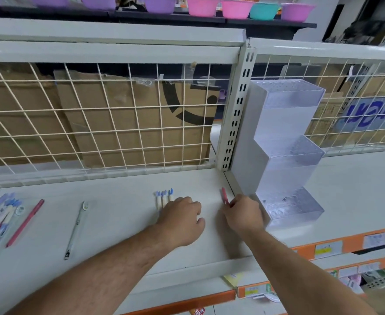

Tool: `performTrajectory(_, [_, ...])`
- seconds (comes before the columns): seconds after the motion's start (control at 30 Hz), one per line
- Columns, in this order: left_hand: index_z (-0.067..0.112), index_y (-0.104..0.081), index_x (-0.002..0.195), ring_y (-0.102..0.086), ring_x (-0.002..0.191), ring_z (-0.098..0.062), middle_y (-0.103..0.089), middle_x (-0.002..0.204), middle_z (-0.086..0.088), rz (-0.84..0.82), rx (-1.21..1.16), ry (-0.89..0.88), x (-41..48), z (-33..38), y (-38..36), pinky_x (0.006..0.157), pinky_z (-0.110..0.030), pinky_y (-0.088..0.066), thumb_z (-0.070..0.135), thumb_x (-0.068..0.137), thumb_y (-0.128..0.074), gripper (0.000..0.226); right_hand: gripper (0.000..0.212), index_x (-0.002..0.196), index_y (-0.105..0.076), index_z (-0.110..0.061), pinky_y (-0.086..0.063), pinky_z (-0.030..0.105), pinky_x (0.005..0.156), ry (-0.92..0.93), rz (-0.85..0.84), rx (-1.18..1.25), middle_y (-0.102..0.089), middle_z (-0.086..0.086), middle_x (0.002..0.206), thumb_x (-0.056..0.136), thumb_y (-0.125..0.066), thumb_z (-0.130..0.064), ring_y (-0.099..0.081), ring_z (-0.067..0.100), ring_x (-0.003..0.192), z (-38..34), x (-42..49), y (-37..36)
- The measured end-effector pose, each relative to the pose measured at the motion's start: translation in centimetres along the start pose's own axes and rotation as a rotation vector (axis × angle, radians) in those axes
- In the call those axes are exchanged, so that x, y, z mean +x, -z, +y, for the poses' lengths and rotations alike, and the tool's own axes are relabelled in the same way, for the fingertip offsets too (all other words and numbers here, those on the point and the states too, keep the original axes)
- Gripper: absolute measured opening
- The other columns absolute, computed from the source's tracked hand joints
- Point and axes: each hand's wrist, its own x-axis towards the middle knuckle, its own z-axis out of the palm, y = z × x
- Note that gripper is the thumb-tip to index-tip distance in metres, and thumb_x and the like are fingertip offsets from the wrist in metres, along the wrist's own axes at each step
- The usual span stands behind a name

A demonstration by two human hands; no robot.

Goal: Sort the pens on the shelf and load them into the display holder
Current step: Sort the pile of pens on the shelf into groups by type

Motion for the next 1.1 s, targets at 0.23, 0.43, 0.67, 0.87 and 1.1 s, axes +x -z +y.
performTrajectory(0.23, [0.027, -0.061, 0.109, -0.048, 0.111, -0.017, -0.058, 0.112, 0.007, 0.02, 0.049, 0.035, 0.1, -0.3, -0.3, 0.103, -0.041, -0.027, 0.042, 0.093, -0.046, 0.027, 0.035, 0.091, -0.063, -0.016, -0.058, 0.039, 0.073, 0.087, 0.023, -0.101, -0.069, 0.004, 0.085, 0.1, -0.043, -0.043, -0.068, 0.028, 0.079, 0.1, 0.1, -0.2])
performTrajectory(0.43, [0.024, -0.061, 0.114, -0.049, 0.115, -0.02, -0.059, 0.117, 0.004, 0.058, 0.062, 0.032, -0.3, -1.2, 0.6, 0.097, -0.034, -0.038, 0.04, 0.094, -0.047, 0.03, 0.028, 0.114, -0.064, -0.017, -0.051, 0.034, 0.078, 0.434, 0.062, -0.232, -0.063, 0.003, 0.111, 0.092, -0.056, -0.032, -0.06, 0.026, 0.105, -1.3, -1.0, -1.2])
performTrajectory(0.67, [0.022, -0.058, 0.1, -0.048, 0.11, -0.023, -0.059, 0.11, 0.002, 0.105, 0.07, 0.148, -4.1, -5.1, 2.9, 0.089, -0.035, -0.038, 0.037, 0.092, -0.046, 0.021, 0.032, 0.112, -0.066, -0.021, -0.046, 0.035, 0.087, 0.681, -0.05, -0.33, -0.064, -0.001, 0.112, 0.086, -0.059, -0.037, -0.057, 0.023, 0.104, -6.2, -4.5, -4.4])
performTrajectory(0.87, [0.024, -0.059, 0.118, -0.049, 0.115, -0.021, -0.059, 0.119, 0.003, 0.135, 0.064, 0.24, -8.5, -11.4, 4.7, 0.095, -0.036, -0.041, 0.04, 0.092, -0.049, 0.032, 0.032, 0.114, -0.065, -0.018, -0.044, 0.032, 0.081, 0.785, -0.106, -0.293, -0.065, 0.002, 0.111, 0.087, -0.059, -0.033, -0.058, 0.026, 0.106, -12.2, -7.7, -7.9])
performTrajectory(1.1, [0.023, -0.057, 0.117, -0.053, 0.109, -0.022, -0.061, 0.117, 0.002, 0.156, 0.073, 0.306, -14.5, -20.2, 8.5, 0.091, -0.036, -0.045, 0.039, 0.093, -0.048, 0.03, 0.028, 0.109, -0.067, -0.021, -0.048, 0.032, 0.088, 0.879, -0.173, -0.277, -0.067, -0.002, 0.113, 0.088, -0.055, -0.035, -0.059, 0.025, 0.11, -20.5, -13.2, -13.1])
